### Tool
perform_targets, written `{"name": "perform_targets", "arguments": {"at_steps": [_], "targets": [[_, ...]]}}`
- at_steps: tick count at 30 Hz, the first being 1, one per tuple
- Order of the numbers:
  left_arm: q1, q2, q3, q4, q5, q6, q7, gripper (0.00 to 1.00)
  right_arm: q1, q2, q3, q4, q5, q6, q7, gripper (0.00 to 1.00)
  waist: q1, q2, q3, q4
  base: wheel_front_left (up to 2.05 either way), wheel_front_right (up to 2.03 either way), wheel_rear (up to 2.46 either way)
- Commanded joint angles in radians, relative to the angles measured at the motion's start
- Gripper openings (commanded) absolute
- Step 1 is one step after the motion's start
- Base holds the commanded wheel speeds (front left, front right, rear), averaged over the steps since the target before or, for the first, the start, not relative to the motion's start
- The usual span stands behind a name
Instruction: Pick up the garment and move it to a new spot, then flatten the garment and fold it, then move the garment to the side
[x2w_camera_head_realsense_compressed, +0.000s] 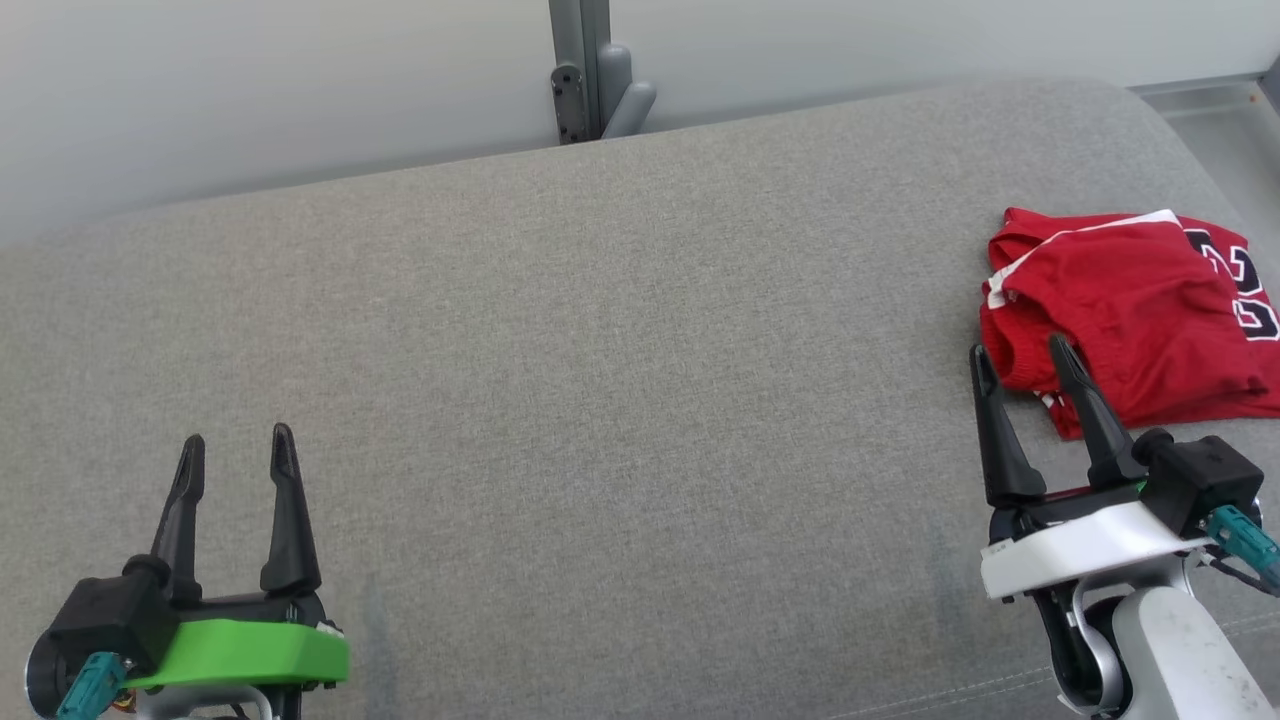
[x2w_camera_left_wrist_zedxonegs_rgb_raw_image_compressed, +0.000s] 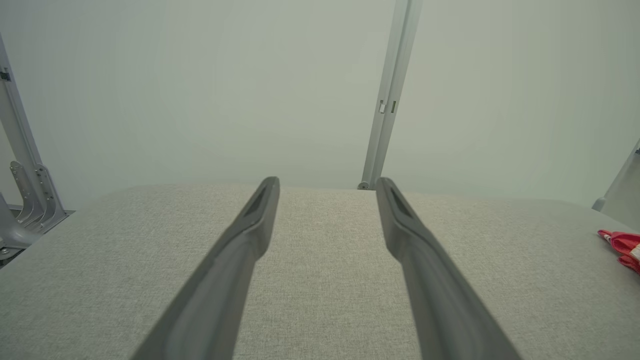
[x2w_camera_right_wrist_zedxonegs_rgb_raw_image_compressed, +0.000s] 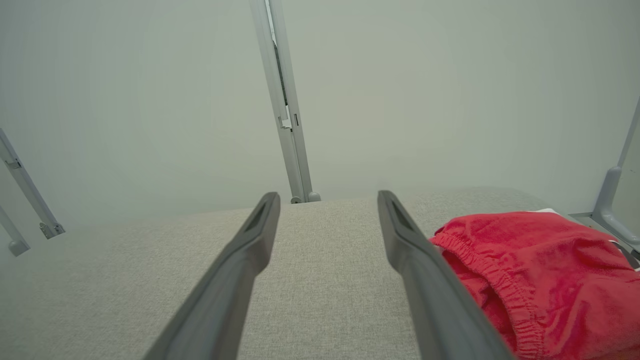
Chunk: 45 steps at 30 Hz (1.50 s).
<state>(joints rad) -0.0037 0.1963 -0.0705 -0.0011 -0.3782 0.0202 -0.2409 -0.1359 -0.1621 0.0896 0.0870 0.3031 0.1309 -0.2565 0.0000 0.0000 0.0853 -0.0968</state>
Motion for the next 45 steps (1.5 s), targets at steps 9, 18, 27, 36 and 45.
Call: {"name": "perform_targets", "arguments": {"at_steps": [9, 18, 27, 36, 45], "targets": [[0.055, -0.022, -0.024, 0.029, -0.005, 0.005, -0.008, 1.0, 0.068, 0.008, 0.018, 0.006, -0.001, -0.001, 0.021, 1.0, 0.0, 0.0, -0.077, 0.0, 0.0, 0.0, 0.0], [0.069, -0.03, -0.034, 0.042, 0.004, 0.016, -0.014, 1.0, 0.092, 0.016, 0.014, -0.009, -0.01, -0.001, 0.035, 1.0, 0.0, 0.0, -0.081, 0.009, 0.0, 0.0, 0.0], [0.053, -0.034, -0.04, 0.053, 0.004, 0.014, -0.016, 1.0, 0.097, 0.02, 0.002, -0.014, -0.017, -0.001, 0.041, 1.0, 0.0, 0.0, -0.079, 0.015, 0.0, 0.0, 0.0], [0.045, -0.026, -0.045, 0.055, 0.018, 0.026, -0.017, 1.0, 0.099, 0.022, -0.007, -0.016, -0.037, -0.001, 0.049, 1.0, 0.0, 0.0, -0.076, 0.016, 0.0, 0.0, 0.0], [0.037, -0.023, -0.038, 0.045, 0.042, 0.053, -0.021, 1.0, 0.098, 0.028, -0.012, -0.021, -0.042, -0.001, 0.05, 1.0, 0.0, 0.0, -0.069, 0.018, 0.0, 0.0, 0.0]]}}
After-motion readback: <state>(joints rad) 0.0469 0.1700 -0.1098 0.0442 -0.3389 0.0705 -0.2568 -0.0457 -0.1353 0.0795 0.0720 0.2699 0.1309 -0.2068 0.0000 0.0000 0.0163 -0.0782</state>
